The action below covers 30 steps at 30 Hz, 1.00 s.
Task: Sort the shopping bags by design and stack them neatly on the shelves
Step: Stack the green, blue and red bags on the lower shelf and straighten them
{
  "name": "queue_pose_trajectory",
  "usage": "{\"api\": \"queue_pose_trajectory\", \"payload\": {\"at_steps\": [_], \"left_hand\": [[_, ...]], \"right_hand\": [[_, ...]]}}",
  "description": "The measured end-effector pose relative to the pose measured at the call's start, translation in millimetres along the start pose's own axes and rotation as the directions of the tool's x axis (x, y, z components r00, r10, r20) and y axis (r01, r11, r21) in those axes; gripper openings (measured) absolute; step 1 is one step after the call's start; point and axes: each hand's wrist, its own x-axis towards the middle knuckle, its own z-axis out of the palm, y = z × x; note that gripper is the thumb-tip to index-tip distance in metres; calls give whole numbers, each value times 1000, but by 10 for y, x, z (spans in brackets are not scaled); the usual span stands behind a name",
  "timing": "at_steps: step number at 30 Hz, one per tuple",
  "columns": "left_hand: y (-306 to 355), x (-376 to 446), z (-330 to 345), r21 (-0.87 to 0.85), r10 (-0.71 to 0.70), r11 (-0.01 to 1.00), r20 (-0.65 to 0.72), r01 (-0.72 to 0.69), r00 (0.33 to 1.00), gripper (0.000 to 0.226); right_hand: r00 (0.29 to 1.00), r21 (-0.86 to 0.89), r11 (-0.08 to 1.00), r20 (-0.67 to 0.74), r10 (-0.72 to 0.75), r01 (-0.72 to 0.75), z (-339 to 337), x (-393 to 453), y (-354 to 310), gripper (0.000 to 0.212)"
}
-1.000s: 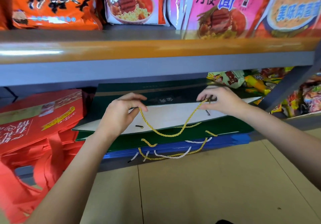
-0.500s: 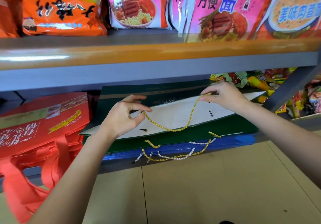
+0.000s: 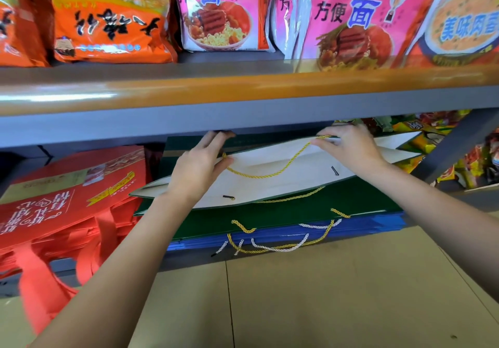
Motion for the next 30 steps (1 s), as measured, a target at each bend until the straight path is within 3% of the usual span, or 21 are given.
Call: {"api": "queue_pose_trajectory", "payload": {"at_steps": [2, 4, 7, 10, 13, 19, 22, 25, 30], "left_hand": [[-25, 4, -4, 26, -12, 1000, 55, 11, 998, 34], [-39, -46, 54, 50, -44, 998, 195, 35, 980, 33], [-44, -277, 275, 124, -33, 992, 472, -30, 881, 39], [-61, -503, 457, 74, -35, 997, 576, -10, 816, 54], [-88, -558, 522, 41, -63, 998, 623, 48, 780, 103], [-101, -545, 562, 185, -146, 983, 705, 20, 694, 93], [-88, -510, 540, 178, -166, 983, 717, 52, 677, 94], [-92, -377, 420, 134, -156, 987, 702, 86, 695, 86], [-56, -204, 251, 114, -156, 988, 711, 107, 686, 91]], "right_hand": [[996, 22, 999, 86, -26, 24, -61, -37, 25, 21], [959, 55, 998, 281, -46, 31, -97, -139, 81, 23], [846, -16, 1000, 533, -14, 27, 41, -463, 147, 34], [761, -153, 982, 648, 15, 111, 213, -661, 218, 51], [751, -192, 979, 656, 73, 73, 207, -600, 264, 67], [698, -251, 958, 711, 88, 135, 238, -542, 234, 83], [735, -293, 922, 678, 14, 252, 171, -464, 198, 88], [778, -264, 905, 619, -106, 334, 54, -396, 161, 80], [931, -17, 985, 330, -156, 171, -163, -293, 164, 52]]}}
